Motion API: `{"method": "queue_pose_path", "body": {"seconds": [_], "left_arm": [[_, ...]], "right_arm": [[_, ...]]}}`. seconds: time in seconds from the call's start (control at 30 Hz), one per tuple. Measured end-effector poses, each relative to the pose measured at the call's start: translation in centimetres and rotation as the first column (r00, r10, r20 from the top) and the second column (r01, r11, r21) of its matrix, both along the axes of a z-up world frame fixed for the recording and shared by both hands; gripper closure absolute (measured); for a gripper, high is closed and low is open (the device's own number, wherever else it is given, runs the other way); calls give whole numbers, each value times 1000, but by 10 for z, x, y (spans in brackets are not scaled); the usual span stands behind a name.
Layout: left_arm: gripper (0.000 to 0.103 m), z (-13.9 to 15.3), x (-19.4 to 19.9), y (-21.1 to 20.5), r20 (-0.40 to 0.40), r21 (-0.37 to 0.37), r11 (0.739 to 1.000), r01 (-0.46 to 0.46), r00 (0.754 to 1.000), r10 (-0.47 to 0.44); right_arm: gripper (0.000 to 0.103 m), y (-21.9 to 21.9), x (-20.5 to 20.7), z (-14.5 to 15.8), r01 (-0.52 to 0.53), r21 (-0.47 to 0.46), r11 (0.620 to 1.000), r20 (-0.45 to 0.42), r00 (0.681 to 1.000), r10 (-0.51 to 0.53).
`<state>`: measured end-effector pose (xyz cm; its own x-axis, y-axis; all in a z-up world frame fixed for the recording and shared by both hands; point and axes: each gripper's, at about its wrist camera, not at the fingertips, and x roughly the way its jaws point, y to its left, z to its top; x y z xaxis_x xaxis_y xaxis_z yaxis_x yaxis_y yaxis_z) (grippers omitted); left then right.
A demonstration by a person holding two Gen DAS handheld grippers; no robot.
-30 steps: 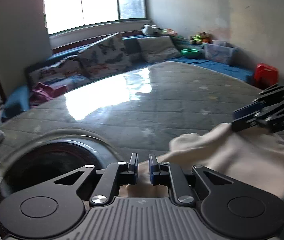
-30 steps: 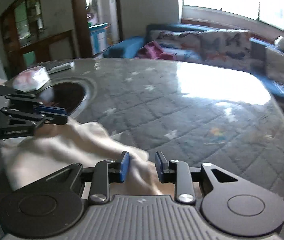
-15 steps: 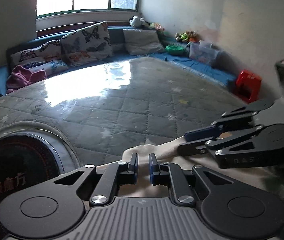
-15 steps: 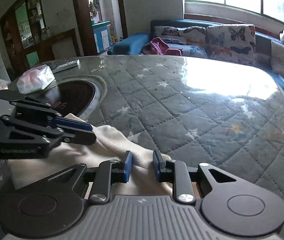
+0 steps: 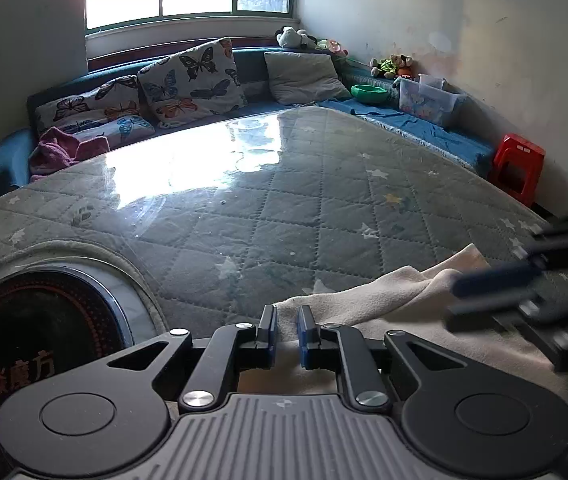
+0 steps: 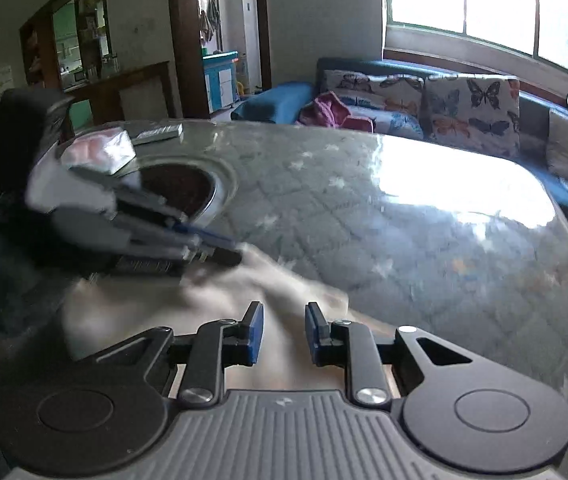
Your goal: Fold clothes
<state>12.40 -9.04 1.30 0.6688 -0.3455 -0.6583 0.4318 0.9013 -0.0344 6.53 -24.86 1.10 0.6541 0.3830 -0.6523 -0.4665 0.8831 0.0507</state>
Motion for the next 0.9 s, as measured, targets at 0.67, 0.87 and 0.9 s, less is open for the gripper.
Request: {"method": "queue_pose_path", "body": {"seconds": [0.67,0.87,0.9], "left_arm": [[78,14,-40,-1,58,-36,998,46,997,-44],[78,18,-89,-12,92,-67,988,137,987,-130],[78,17,-96,-14,96,-67,987,146,986,-139]], "right_arm": [[83,-36,-30,5,103,-31,994,22,994,-103],[83,-15,-55,10,4,-48,999,53,999,-1],[83,-12,-60,10,-12,-53,998,57,998,15]]}}
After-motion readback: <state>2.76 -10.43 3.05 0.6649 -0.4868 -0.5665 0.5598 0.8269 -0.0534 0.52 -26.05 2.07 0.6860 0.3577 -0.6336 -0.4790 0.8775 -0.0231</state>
